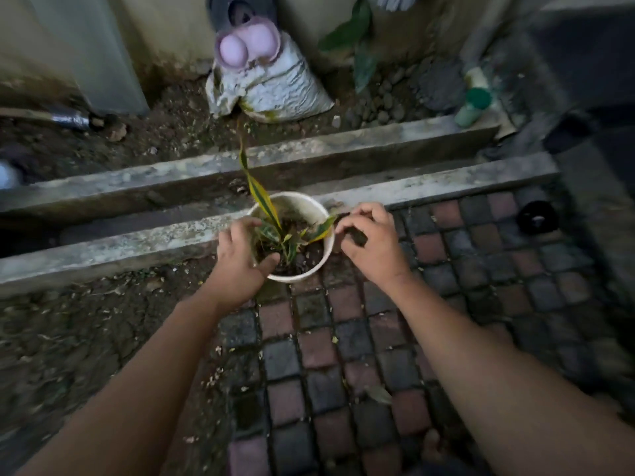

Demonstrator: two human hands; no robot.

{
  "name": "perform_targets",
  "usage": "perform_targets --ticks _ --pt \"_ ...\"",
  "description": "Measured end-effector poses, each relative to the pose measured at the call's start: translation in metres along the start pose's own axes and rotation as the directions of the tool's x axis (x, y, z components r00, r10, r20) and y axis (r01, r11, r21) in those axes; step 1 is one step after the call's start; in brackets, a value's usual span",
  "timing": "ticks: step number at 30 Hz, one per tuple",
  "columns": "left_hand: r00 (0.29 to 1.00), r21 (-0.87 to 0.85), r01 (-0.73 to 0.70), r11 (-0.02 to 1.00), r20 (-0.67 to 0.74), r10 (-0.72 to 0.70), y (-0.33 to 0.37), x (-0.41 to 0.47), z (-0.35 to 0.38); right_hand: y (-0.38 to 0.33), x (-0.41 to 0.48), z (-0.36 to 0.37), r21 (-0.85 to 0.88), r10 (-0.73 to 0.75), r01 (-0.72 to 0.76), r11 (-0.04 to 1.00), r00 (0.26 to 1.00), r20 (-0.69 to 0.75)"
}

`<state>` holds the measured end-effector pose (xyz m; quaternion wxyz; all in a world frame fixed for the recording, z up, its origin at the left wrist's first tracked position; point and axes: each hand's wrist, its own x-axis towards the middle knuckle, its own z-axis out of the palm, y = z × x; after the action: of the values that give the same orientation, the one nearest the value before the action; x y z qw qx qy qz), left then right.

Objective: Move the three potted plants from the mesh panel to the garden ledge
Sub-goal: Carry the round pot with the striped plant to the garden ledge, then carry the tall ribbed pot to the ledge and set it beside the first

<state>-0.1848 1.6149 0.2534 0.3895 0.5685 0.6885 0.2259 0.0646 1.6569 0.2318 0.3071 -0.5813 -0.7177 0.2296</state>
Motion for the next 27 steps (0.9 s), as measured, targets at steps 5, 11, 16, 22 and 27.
perform_targets --ticks 5,11,16,22,27 --pt "0.981 -0.147 -0.19 0.971 0.011 0.194 0.191 -0.076 -0.097 -0.137 -0.031 -0.216 -0.009 0.175 -0.176 0.984 0.982 -0.07" --pt "0.85 -0.357 -0.451 0.818 0.11 0.516 0.398 -0.16 -0.141 -0.263 -0.089 -0.444 -0.084 0.363 -0.379 0.921 0.918 -0.159" --pt "0.655 -0.475 -0.572 0.668 0.226 0.721 0.526 -0.23 -0.109 -0.325 -0.183 -0.608 -0.077 0.429 -0.535 0.841 0.748 -0.506" --pt "0.299 -0.569 -0.633 0.525 0.446 0.844 0.638 -0.34 -0.014 -0.373 -0.364 -0.745 -0.073 0.421 -0.749 0.659 0.447 -0.789" --pt "-0.092 -0.67 -0.677 0.305 0.488 0.868 0.703 -0.432 0.061 -0.381 -0.49 -0.758 0.225 0.524 -0.906 0.358 -0.004 -0.852"
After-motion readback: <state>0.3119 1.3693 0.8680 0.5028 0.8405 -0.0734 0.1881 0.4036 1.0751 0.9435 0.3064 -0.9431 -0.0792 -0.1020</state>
